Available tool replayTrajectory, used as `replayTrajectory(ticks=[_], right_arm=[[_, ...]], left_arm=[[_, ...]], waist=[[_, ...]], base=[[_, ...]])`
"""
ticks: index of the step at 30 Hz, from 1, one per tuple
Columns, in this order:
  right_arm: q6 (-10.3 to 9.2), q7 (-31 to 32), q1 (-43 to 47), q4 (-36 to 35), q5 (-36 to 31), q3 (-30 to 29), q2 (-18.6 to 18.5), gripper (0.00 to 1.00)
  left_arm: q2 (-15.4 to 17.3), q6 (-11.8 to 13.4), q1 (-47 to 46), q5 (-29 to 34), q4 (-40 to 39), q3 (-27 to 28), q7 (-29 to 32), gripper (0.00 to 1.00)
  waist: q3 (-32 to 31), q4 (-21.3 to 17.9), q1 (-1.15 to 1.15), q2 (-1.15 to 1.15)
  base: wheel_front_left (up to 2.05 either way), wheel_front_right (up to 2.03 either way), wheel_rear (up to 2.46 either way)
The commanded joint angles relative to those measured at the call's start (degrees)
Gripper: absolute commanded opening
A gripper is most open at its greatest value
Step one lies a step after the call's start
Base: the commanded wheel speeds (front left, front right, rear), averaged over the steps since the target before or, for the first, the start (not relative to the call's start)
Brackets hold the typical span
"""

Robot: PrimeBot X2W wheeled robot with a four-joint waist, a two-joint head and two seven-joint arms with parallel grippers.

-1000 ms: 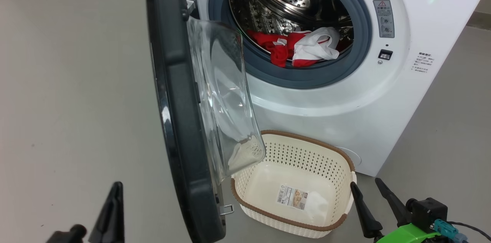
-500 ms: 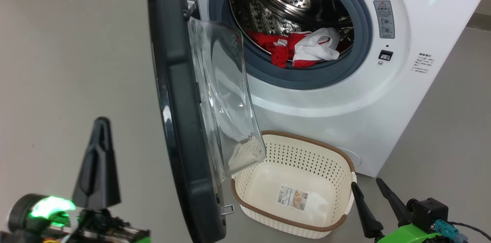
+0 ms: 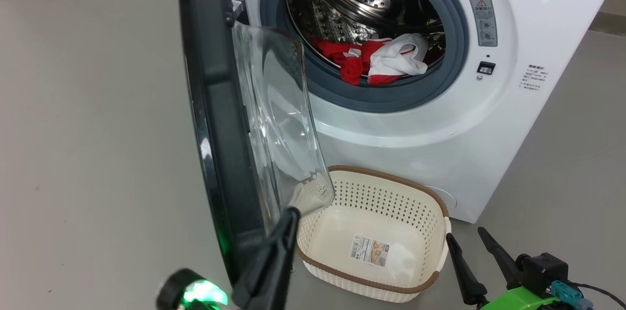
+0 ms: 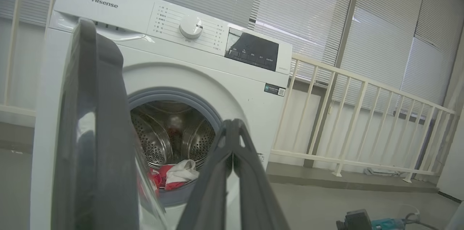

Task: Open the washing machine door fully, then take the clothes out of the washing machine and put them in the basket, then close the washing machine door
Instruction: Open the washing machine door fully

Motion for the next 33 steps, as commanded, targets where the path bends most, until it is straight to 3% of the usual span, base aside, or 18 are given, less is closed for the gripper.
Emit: replayTrajectory(ticks=[1,7,16,33], right_arm=[[0.28,-0.53,-0.68,-1.29,-0.28,1.45,-0.54,1.0],[0.28,-0.53,-0.83,-1.19,-0.49,1.58,-0.5,1.0],[0.28,-0.53,-0.88,-1.19,-0.55,1.75,-0.46,1.0],[0.28,-0.53,-0.97,-1.34,-0.73,1.48,-0.47,1.0]], left_arm=[[0.11,-0.07,-0.26,-0.86,0.95,0.25,-0.22,0.0],[0.11,0.16,-0.02,-2.63,9.84,-2.73,-0.09,0.0],[0.11,2.21,-1.11,-6.62,18.79,-2.16,-0.14,0.0],[0.11,3.47,-1.74,-6.97,21.33,2.85,-0.21,0.0]], waist=[[-0.04,-0.16,0.0,0.0],[0.15,-0.34,0.0,0.0],[0.38,-0.25,0.0,0.0],[0.58,1.07,0.0,0.0]], base=[[0.0,0.0,0.0],[0.0,0.0,0.0],[0.0,0.0,0.0],[0.0,0.0,0.0]])
